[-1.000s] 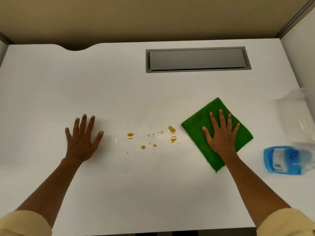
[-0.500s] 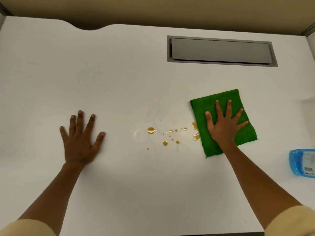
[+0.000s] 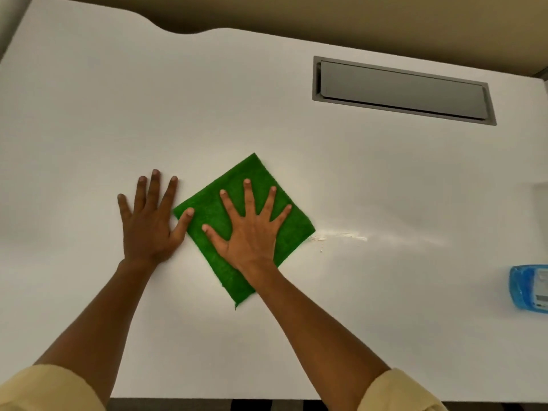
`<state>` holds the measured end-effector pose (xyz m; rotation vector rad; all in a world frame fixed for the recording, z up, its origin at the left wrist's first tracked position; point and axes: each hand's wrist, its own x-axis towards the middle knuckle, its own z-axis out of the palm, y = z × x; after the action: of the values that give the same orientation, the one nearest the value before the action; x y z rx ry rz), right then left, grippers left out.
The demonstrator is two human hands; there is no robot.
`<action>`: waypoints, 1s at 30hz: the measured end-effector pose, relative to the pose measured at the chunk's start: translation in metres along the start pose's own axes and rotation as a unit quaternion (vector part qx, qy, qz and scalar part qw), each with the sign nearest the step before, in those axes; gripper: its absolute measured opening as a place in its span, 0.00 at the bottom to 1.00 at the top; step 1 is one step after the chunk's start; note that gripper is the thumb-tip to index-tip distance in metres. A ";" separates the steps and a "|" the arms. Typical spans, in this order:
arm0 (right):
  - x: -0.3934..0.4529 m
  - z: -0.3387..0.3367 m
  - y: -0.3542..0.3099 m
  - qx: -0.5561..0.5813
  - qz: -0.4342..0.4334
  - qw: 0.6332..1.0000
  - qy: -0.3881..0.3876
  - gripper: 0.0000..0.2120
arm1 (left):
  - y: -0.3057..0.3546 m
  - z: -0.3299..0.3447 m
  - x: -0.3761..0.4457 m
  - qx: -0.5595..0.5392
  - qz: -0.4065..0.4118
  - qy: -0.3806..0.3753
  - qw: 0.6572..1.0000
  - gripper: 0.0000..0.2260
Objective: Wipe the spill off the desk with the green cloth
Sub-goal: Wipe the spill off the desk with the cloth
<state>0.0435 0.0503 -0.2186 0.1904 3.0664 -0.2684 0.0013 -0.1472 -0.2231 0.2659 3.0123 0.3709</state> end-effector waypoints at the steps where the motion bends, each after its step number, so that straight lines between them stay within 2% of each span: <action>1: -0.004 0.002 -0.001 -0.002 -0.003 1.000 0.002 0.39 | -0.001 0.000 0.000 0.002 0.000 -0.001 1.000 0.34; 9: -0.013 -0.006 0.030 -0.004 0.007 1.000 -0.010 0.38 | 0.004 -0.003 -0.003 0.014 -0.006 -0.019 1.000 0.36; 16: -0.016 -0.027 0.141 -0.003 0.147 0.989 -0.014 0.38 | 0.039 -0.002 0.003 0.012 0.008 -0.038 0.999 0.37; 23: -0.041 -0.050 0.273 -0.006 0.328 0.944 -0.009 0.40 | 0.059 0.005 0.017 0.036 0.034 -0.036 0.998 0.38; 26: -0.051 -0.053 0.300 0.007 0.364 0.931 0.002 0.40 | 0.060 0.007 0.017 0.052 0.032 -0.032 0.998 0.37; 30: -0.049 -0.052 0.298 0.013 0.373 0.928 -0.005 0.40 | 0.056 0.009 0.019 0.056 0.027 -0.033 0.998 0.37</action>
<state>0.1275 0.3449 -0.2147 1.2932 2.7110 -0.2519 -0.0071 -0.0877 -0.2196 0.3612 2.9704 0.1948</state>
